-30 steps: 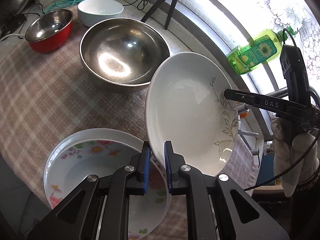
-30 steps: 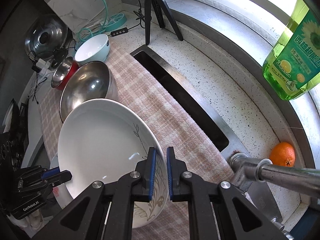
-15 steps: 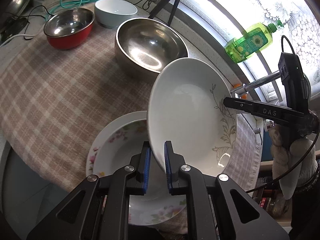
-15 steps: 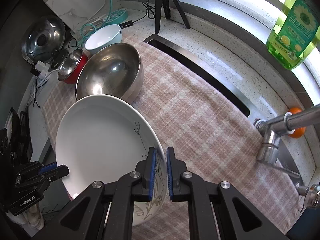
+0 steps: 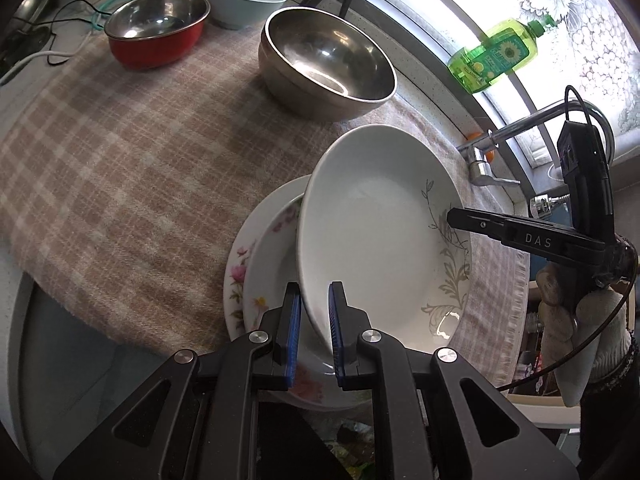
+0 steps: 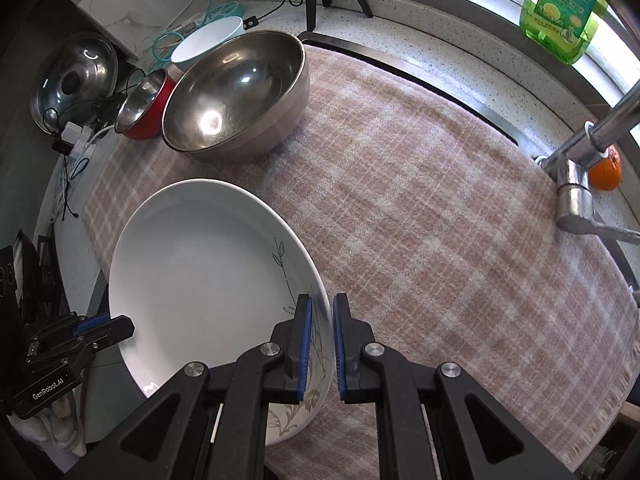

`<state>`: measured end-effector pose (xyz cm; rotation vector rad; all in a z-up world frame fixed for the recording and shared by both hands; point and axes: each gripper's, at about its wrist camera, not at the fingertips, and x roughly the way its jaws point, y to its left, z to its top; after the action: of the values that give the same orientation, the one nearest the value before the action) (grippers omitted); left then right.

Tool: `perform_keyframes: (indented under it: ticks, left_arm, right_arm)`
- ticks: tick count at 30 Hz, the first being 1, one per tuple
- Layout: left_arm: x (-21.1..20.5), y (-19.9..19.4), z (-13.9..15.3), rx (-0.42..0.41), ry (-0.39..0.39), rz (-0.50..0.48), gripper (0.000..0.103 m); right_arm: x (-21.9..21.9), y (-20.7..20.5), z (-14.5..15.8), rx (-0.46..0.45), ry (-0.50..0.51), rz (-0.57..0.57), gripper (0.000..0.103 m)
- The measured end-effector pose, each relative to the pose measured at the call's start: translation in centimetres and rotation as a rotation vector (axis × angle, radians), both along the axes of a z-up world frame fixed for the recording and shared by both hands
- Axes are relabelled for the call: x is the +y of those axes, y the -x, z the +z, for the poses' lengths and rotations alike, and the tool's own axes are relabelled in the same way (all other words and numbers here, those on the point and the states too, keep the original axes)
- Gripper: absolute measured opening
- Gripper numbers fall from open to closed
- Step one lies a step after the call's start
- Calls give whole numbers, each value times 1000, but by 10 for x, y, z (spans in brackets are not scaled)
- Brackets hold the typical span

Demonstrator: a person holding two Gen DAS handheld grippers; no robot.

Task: Organize plates and bowls
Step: 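Lift the gold-leaf plate and carry it over the pink-flower plate stack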

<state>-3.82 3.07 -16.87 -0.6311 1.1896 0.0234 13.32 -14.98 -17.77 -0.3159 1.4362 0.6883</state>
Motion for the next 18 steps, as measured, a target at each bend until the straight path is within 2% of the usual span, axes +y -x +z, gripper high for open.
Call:
perform_keyframes:
  ticks: [18]
  left_arm:
    - [14, 16, -16, 47, -16, -87, 12]
  right_arm:
    - [-4, 40, -15, 28, -4, -50, 10]
